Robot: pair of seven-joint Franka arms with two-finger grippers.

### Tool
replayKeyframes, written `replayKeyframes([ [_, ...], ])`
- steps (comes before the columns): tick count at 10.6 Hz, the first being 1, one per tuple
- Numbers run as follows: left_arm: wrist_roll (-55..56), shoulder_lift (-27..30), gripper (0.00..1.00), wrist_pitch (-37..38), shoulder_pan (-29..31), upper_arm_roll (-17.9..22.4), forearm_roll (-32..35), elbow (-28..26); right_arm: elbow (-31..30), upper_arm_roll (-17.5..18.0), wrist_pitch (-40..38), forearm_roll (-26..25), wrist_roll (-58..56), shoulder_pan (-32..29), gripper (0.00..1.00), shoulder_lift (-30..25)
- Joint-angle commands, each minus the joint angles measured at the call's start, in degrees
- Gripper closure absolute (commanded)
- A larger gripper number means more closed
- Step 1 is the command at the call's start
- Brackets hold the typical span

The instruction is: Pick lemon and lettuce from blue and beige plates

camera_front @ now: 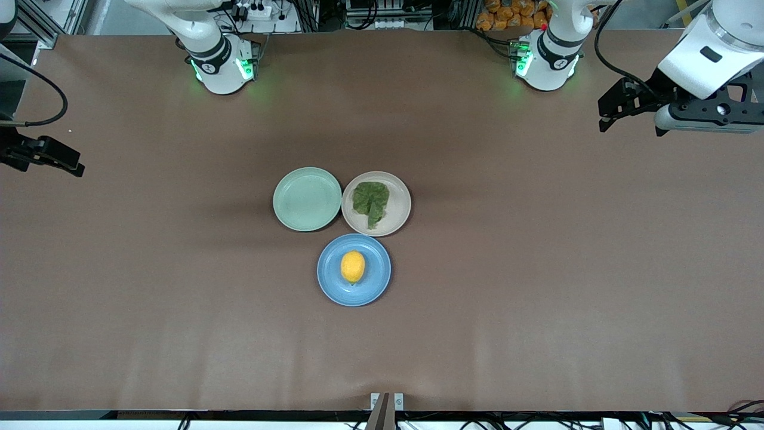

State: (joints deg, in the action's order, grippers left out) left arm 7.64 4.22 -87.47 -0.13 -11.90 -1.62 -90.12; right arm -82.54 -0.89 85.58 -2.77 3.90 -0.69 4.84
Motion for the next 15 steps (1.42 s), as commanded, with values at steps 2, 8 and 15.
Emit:
replayKeyframes([
  [2,-1.9,-0.2,0.00,1.2,0.6,0.1,-1.4,1.0,-0.6,0.7,-0.1,0.0,-0.6,-1.0,0.00,-0.5],
  [8,-1.6,-3.9,0.00,1.1,0.3,0.5,-0.9,3.0,-0.6,0.7,-0.1,0.0,-0.7,-1.0,0.00,-0.4],
  [15,-1.8,-8.1,0.00,1.1,0.3,0.5,-0.8,5.7,-0.6,0.7,0.0,0.0,-0.6,-0.9,0.00,-0.3],
])
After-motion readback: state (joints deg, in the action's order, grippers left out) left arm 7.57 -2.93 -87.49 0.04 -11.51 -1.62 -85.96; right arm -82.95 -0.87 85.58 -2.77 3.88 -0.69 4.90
